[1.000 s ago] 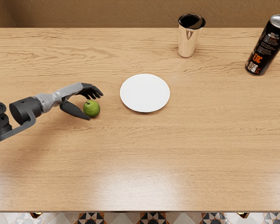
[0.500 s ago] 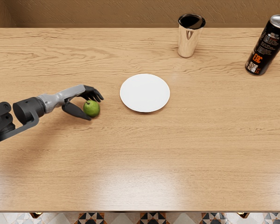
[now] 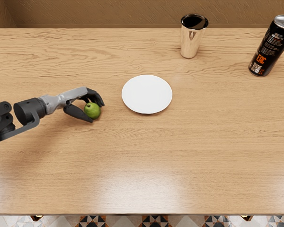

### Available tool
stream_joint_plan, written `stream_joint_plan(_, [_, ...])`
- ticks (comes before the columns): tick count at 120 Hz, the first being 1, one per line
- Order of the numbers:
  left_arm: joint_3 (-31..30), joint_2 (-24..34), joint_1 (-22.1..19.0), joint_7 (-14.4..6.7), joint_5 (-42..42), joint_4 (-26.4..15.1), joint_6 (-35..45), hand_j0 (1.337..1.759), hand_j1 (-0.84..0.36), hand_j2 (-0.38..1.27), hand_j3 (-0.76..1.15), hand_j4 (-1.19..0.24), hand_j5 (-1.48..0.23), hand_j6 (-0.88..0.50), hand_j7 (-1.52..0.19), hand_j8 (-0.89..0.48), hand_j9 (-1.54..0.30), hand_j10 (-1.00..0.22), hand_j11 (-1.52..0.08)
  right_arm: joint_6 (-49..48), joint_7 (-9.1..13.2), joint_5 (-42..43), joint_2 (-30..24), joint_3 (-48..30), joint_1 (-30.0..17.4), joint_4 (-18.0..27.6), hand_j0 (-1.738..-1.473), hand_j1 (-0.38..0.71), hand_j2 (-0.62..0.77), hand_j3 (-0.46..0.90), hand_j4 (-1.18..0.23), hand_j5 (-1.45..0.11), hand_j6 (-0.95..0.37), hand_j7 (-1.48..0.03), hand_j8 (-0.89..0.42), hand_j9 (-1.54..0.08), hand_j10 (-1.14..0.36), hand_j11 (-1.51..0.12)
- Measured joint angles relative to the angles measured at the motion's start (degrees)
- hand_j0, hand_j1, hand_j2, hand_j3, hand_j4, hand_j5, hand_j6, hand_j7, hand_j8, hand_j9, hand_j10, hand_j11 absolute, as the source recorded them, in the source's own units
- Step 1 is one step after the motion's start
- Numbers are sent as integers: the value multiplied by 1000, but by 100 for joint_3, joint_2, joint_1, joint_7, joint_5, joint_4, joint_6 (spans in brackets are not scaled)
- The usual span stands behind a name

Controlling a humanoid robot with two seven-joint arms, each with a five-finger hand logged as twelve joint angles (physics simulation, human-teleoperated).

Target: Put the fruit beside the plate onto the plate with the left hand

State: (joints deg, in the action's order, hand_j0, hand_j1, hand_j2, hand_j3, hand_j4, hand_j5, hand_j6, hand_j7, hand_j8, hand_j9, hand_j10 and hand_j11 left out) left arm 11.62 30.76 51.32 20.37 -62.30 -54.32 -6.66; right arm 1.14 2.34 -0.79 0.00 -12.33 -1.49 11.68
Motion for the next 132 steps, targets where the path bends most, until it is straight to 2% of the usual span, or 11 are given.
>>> stream_joint_plan(9, [-43,0,43,0,-3,1,-8,1657,-264,223,0,-588,-705,-518,-715,-473,-734,-570,-733,0,0,0,0,0,0,0,-1658,-314,-6,0,-29,-38,-29,-38,-29,-38,-29,-38])
stream_joint_plan(21, [-68,-4,44,2,10,4,-12,1656,-275,189,0,-607,-724,-482,-742,-442,-764,-582,-763,0,-1,0,0,0,0,1,-1658,-314,-6,0,-29,-38,-29,-38,-29,-38,-29,-38])
stream_joint_plan(51, [-101,0,147,-8,-4,63,-183,1656,-285,340,0,-645,-805,-510,-815,-462,-826,-613,-825,0,-2,0,0,0,0,-2,-1658,-314,-6,0,-29,-38,-29,-38,-29,-38,-29,-38])
stream_joint_plan(63, [-101,-7,155,-8,7,112,-251,1655,-275,296,0,-675,-827,-507,-847,-449,-867,-595,-863,0,-2,0,0,-3,0,-1,-1658,-314,-6,0,-29,-38,-29,-38,-29,-38,-29,-38])
stream_joint_plan(77, [-148,-5,188,-5,23,173,-284,1654,-247,275,0,-704,-843,-536,-876,-446,-906,-627,-908,0,-3,-1,0,-5,0,-1,-1658,-314,-6,0,-29,-38,-29,-38,-29,-38,-29,-38])
stream_joint_plan(85, [-202,-4,228,-7,8,191,-294,1654,-261,316,0,-710,-869,-535,-891,-445,-919,-617,-924,0,-3,0,0,-5,0,0,-1658,-314,-6,0,-29,-38,-29,-38,-29,-38,-29,-38])
stream_joint_plan(88, [-215,0,228,-7,14,194,-294,1653,-292,384,0,-718,-869,-527,-895,-435,-925,-605,-932,0,-3,0,0,-5,0,0,-1658,-314,-6,0,-29,-38,-29,-38,-29,-38,-29,-38])
stream_joint_plan(104, [-261,-17,267,-7,16,204,-298,1652,-264,324,0,-740,-890,-508,-921,-423,-951,-593,-966,0,-1,0,0,-6,0,-1,-1658,-314,-6,0,-29,-38,-29,-38,-29,-38,-29,-38])
stream_joint_plan(114, [-276,-17,299,-8,6,208,-345,1652,-278,407,0,-748,-915,-492,-938,-405,-967,-580,-983,0,-2,0,0,-6,0,-4,-1658,-314,-6,0,-29,-38,-29,-38,-29,-38,-29,-38])
stream_joint_plan(119, [-286,-17,326,-7,-2,209,-379,1652,-299,370,0,-741,-943,-468,-951,-398,-975,-574,-991,0,-3,0,0,-6,0,-5,-1658,-314,-6,0,-29,-38,-29,-38,-29,-38,-29,-38])
stream_joint_plan(132, [-300,-17,419,-4,12,213,-490,1652,-314,393,0,-731,-996,-451,-969,-383,-992,-561,-1008,0,-3,0,0,-6,0,-7,-1658,-314,-6,0,-29,-38,-29,-38,-29,-38,-29,-38])
